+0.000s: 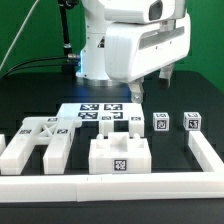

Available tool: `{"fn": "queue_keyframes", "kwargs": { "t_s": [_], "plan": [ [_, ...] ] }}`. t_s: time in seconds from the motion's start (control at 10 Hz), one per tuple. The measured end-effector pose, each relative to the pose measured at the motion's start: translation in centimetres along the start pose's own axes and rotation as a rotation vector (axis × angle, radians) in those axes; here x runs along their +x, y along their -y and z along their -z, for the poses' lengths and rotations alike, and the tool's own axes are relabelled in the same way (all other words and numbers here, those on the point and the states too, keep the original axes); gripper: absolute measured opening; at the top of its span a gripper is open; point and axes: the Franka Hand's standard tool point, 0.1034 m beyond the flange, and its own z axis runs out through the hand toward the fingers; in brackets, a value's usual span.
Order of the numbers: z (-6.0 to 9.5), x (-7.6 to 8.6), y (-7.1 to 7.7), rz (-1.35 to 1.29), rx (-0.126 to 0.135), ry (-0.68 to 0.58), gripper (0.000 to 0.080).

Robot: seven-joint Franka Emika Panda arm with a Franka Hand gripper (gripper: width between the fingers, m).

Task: Assemble chair

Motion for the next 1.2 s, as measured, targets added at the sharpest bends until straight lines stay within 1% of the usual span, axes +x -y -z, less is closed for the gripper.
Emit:
{"fn": "queue_keyframes", "kwargs": {
  "t_s": [0.5,0.6,0.7,0.8,0.9,1.0,1.1,1.2],
  "plan": [
    [0.0,0.0,0.0,0.000,0.000,0.000,0.0649],
    [0.0,-0.3,-0.4,-0.012,-0.003,0.000,0.0649],
    [0.2,-1.4,-1.8,-0.059,-0.020,-0.002,0.0649],
    [0.0,-2.5,-2.9,-0.128,-0.027,-0.004,0.0649],
    [-0.1,-3.5,-3.7,-0.204,-0.022,0.000,0.0649],
    [-0.2,-4.3,-4.6,-0.238,-0.035,-0.005,0.0649],
    [-0.5,-5.0,-5.1,-0.309,-0.027,-0.007,0.0649],
    [-0.5,-4.7,-4.8,-0.368,-0.026,-0.008,0.0649]
  ]
}}
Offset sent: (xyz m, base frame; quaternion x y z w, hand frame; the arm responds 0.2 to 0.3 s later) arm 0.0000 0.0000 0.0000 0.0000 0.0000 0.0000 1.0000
